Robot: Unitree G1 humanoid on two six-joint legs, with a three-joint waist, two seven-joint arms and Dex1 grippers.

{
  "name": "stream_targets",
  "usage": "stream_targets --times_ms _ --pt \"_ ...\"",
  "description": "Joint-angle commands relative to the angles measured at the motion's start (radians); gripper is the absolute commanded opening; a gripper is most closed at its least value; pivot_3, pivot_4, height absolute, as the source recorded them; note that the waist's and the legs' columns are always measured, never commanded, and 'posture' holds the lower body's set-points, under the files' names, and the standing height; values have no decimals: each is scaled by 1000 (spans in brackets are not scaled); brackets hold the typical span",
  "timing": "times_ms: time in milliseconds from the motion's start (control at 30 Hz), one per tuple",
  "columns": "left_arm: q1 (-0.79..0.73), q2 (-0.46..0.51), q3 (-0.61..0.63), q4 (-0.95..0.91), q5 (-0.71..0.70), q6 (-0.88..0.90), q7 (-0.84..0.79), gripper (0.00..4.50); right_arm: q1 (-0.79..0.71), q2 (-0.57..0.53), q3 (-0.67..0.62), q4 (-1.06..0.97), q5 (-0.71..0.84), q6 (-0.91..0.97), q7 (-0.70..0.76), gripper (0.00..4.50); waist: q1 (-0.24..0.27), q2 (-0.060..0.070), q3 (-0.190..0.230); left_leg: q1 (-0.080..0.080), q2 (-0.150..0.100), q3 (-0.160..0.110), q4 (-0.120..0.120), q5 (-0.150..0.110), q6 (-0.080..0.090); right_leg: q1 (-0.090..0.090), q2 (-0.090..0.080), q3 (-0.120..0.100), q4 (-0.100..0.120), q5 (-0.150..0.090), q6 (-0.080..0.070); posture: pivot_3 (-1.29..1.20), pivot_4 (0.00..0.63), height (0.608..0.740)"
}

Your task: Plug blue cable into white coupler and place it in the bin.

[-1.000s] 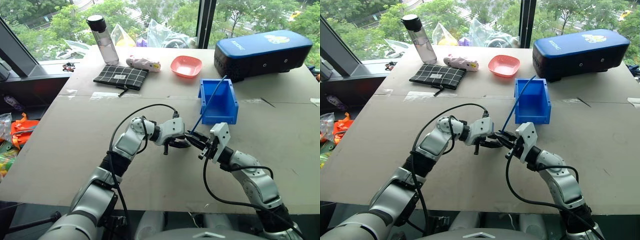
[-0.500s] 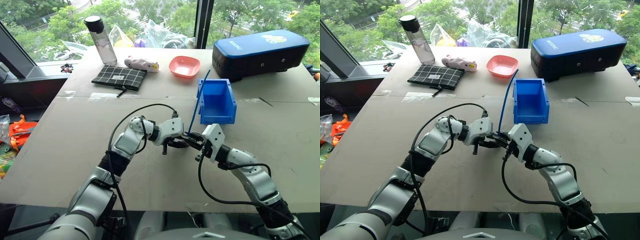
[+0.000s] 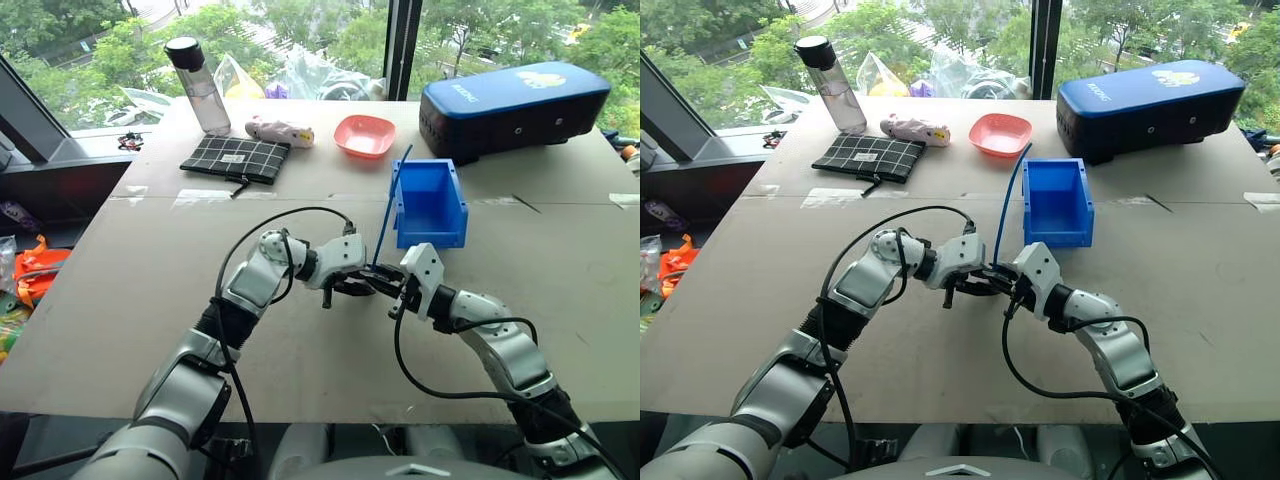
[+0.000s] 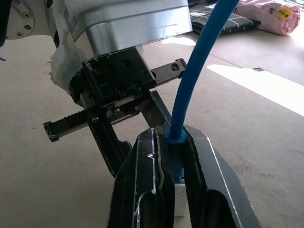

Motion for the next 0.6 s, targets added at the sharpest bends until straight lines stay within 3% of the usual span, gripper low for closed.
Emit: stream_targets --times_ms 33,433,600 --pt "-46 1 -4 -75 3 -25 5 709 42 -38 101 157 -88 131 10 0 -1 0 -1 0 0 0 0 0 0 0 0 0 0 0 0 0 150 736" --pt "-59 5 -30 -79 28 -33 19 709 16 -13 137 224 -93 255 9 0 -4 0 -6 15 2 2 -5 0 1 10 3 3 1 -1 -2 0 150 736" --pt "-56 0 -28 -75 30 -31 32 709 15 10 118 308 -94 214 14 0 -6 1 -10 18 3 1 -7 0 1 11 5 5 1 -1 -2 0 150 736"
